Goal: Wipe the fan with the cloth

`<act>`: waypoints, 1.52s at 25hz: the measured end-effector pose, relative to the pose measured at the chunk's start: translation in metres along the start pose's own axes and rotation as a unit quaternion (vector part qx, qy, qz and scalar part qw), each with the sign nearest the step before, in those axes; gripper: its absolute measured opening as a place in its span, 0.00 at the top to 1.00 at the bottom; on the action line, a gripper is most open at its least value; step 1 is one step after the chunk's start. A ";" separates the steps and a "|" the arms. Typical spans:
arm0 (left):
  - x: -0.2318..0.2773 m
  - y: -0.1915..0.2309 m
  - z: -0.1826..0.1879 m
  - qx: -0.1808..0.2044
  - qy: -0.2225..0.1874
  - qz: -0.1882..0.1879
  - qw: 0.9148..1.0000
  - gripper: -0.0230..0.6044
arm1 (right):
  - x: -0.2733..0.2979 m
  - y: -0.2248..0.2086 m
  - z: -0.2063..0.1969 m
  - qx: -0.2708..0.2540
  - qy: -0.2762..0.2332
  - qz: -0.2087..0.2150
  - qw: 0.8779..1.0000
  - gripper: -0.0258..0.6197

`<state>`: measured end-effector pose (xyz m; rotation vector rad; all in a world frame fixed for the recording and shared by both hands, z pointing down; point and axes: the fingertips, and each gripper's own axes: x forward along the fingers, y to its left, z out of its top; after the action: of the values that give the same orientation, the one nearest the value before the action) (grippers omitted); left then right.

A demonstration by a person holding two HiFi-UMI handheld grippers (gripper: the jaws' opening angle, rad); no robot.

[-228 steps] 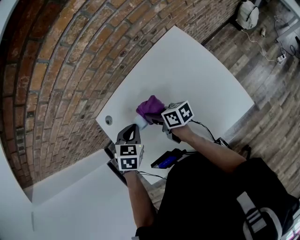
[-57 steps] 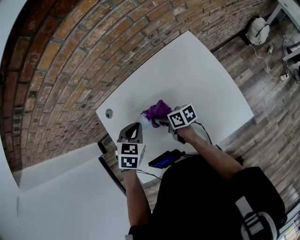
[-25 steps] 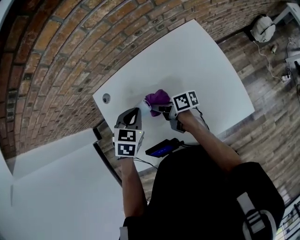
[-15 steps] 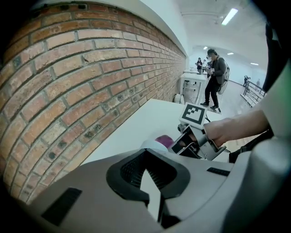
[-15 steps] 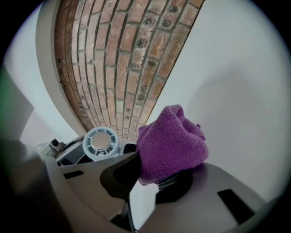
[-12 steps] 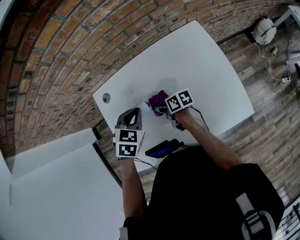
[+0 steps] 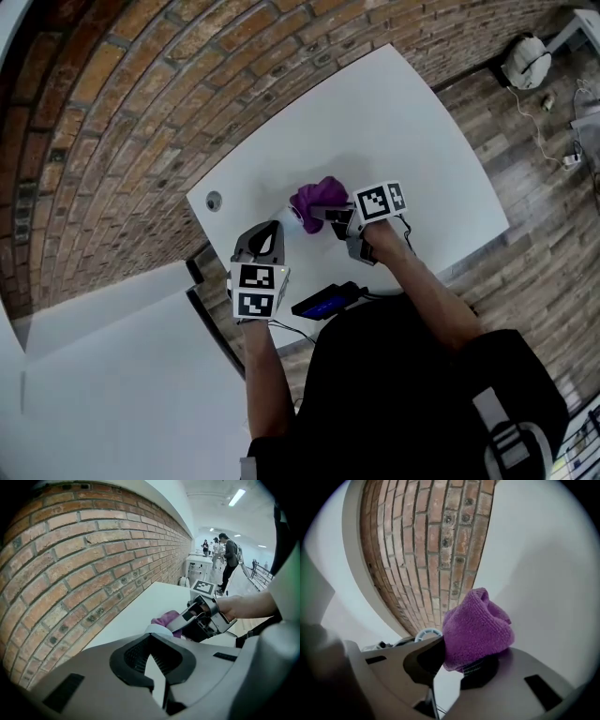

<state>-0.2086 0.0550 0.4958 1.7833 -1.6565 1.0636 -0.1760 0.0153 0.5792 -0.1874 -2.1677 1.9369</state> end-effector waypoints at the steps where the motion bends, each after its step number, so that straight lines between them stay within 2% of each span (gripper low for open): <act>1: 0.000 0.000 0.000 -0.001 0.000 0.000 1.000 0.96 | 0.003 0.008 0.000 0.016 0.002 0.027 1.000 0.86; 4: 0.000 -0.001 0.000 -0.004 -0.001 -0.002 1.000 0.96 | 0.012 0.007 -0.004 0.054 0.015 0.054 0.997 0.86; 8: 0.001 -0.001 0.000 0.000 0.001 -0.002 1.000 0.96 | 0.026 -0.010 -0.007 0.053 0.039 0.033 0.997 0.86; 11: 0.001 -0.001 0.000 -0.001 0.000 -0.002 1.000 0.96 | 0.033 -0.025 -0.004 0.002 0.064 -0.028 0.998 0.86; 14: 0.001 -0.001 0.000 -0.001 -0.001 0.000 1.000 0.96 | 0.037 -0.049 -0.006 -0.065 0.104 -0.117 0.986 0.86; 17: 0.001 -0.001 0.000 -0.002 -0.002 0.001 1.000 0.96 | 0.038 -0.064 -0.010 -0.141 0.152 -0.184 0.961 0.86; 18: 0.001 -0.001 0.000 -0.002 -0.003 0.001 1.000 0.96 | 0.036 -0.066 -0.010 -0.174 0.173 -0.203 0.948 0.86; 20: 0.001 -0.001 0.000 -0.002 -0.002 0.000 1.000 0.96 | 0.031 -0.068 -0.005 -0.253 0.207 -0.251 0.911 0.86; 21: 0.001 -0.002 0.001 -0.001 -0.002 -0.001 1.000 0.96 | 0.027 -0.069 0.005 -0.287 0.207 -0.278 0.893 0.86; 22: 0.001 -0.002 0.001 -0.002 -0.002 -0.002 1.000 0.96 | 0.023 -0.070 0.018 -0.313 0.196 -0.304 0.878 0.86; 23: 0.001 -0.002 0.001 -0.003 -0.002 -0.002 1.000 0.96 | 0.021 -0.069 0.032 -0.327 0.178 -0.321 0.871 0.86; 24: 0.002 -0.002 0.001 -0.004 -0.003 -0.002 1.000 0.96 | 0.021 -0.066 0.044 -0.327 0.159 -0.324 0.873 0.86; 26: 0.002 -0.002 0.001 -0.005 -0.004 -0.001 1.000 0.96 | 0.028 -0.057 0.056 -0.301 0.134 -0.294 0.897 0.86; 28: 0.002 -0.001 0.001 -0.004 -0.003 0.001 1.000 0.96 | 0.039 -0.053 0.054 -0.285 0.142 -0.267 0.910 0.86; 30: 0.002 -0.001 0.000 -0.004 -0.003 0.002 1.000 0.96 | 0.049 -0.059 0.041 -0.281 0.167 -0.256 0.910 0.86; 33: 0.002 -0.002 0.000 -0.006 -0.005 0.001 1.000 0.96 | 0.052 -0.072 0.017 -0.283 0.193 -0.259 0.903 0.86; 38: 0.003 0.000 0.001 -0.004 -0.006 0.001 1.000 0.96 | 0.033 -0.070 0.004 -0.286 0.168 -0.270 0.904 0.86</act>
<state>-0.2082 0.0525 0.4975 1.7861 -1.6677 1.0484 -0.2048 0.0117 0.6513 -0.0044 -2.1757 0.8758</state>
